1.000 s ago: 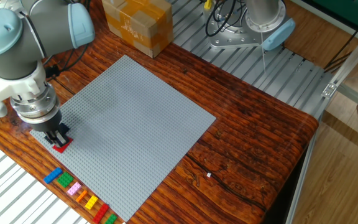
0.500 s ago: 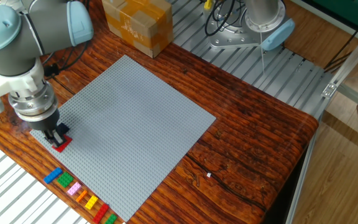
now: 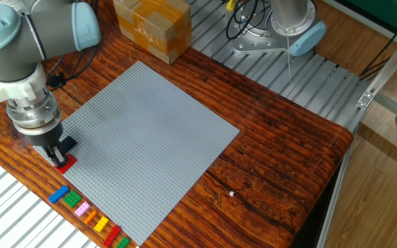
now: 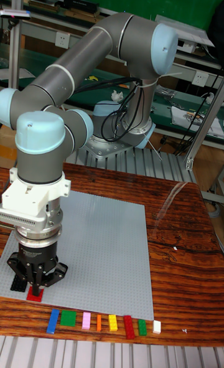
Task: Build with small Lego blocks
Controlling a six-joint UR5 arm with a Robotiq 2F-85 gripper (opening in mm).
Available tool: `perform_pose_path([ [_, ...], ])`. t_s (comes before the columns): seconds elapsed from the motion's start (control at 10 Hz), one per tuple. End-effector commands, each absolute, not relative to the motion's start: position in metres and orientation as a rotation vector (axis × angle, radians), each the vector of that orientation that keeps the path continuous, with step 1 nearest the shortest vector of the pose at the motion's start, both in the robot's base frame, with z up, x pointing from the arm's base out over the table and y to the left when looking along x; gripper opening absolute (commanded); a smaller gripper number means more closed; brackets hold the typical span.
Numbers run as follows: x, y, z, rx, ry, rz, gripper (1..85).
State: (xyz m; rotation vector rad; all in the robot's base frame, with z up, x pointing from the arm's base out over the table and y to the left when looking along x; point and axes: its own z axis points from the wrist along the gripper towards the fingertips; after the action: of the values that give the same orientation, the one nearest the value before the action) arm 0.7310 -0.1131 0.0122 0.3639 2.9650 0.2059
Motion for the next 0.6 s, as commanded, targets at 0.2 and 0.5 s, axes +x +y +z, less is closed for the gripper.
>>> perform_pose_path([
  [0.2,0.743,-0.105,0.001,0.431,2.906,0.26,1.0],
  [0.5,0.736,-0.115,0.005,0.383,2.92,0.248,1.0],
])
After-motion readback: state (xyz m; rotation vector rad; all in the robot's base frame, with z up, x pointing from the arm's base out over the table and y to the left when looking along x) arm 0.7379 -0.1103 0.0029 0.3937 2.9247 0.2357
